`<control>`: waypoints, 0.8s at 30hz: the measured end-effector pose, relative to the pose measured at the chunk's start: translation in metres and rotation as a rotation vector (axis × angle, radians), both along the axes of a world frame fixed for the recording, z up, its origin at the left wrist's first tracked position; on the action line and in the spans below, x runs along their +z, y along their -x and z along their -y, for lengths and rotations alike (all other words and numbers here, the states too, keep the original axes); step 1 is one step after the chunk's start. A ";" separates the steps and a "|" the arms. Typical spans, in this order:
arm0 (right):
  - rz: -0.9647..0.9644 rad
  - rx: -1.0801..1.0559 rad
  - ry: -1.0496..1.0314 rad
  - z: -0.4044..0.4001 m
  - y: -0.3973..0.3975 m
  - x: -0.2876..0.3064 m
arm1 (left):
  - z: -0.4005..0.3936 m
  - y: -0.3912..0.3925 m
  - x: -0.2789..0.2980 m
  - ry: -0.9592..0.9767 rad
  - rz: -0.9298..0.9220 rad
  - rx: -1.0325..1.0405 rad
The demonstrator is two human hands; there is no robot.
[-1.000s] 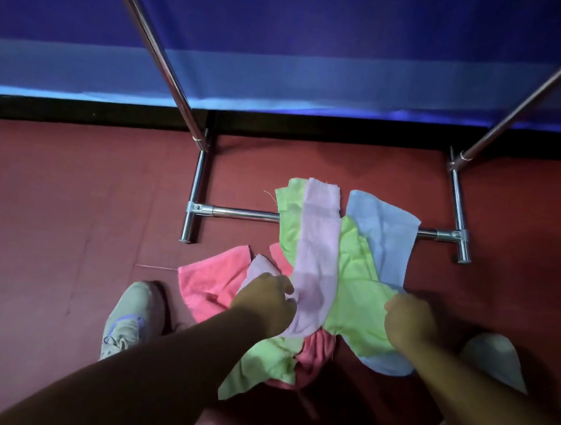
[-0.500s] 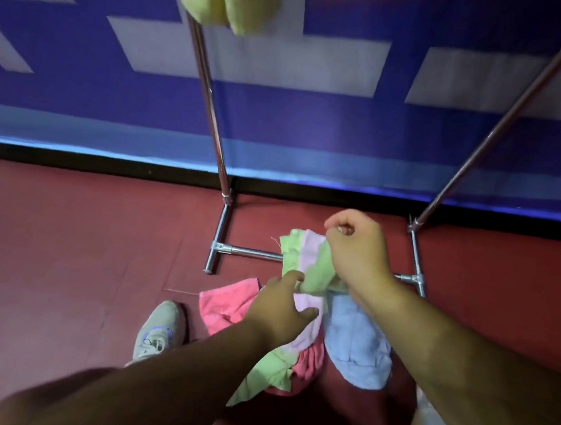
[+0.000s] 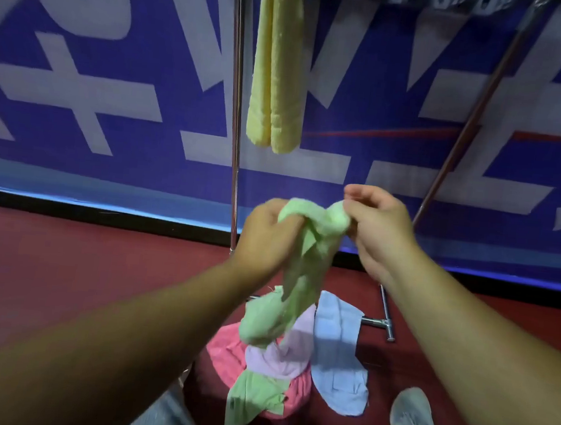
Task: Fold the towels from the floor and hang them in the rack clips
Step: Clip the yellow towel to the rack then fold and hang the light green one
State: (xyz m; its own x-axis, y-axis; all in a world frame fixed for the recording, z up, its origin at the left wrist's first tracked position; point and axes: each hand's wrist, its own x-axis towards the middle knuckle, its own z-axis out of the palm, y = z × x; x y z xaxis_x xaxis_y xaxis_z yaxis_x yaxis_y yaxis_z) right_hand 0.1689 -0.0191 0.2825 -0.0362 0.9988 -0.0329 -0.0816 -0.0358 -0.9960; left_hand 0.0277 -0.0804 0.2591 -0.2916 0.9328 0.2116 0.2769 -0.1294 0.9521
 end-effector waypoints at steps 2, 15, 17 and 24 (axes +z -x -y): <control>-0.009 0.177 -0.027 0.019 -0.002 0.005 | 0.006 -0.008 0.027 0.030 0.194 0.004; 0.341 -0.067 -0.271 0.056 -0.013 0.014 | 0.018 0.000 0.064 0.106 0.140 -0.089; 0.361 -0.104 -0.314 0.054 -0.017 0.017 | 0.019 0.002 0.065 0.085 0.125 -0.039; 0.343 -0.145 -0.224 0.043 -0.024 0.010 | 0.018 -0.003 0.076 0.142 0.330 0.016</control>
State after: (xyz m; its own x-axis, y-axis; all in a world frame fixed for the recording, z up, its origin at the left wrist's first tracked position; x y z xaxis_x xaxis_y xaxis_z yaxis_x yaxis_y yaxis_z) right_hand 0.1930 -0.0625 0.2929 0.0806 0.9765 0.1999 0.2671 0.1720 -0.9482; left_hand 0.0302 -0.0986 0.3348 -0.3374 0.9409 -0.0279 -0.0476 0.0126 0.9988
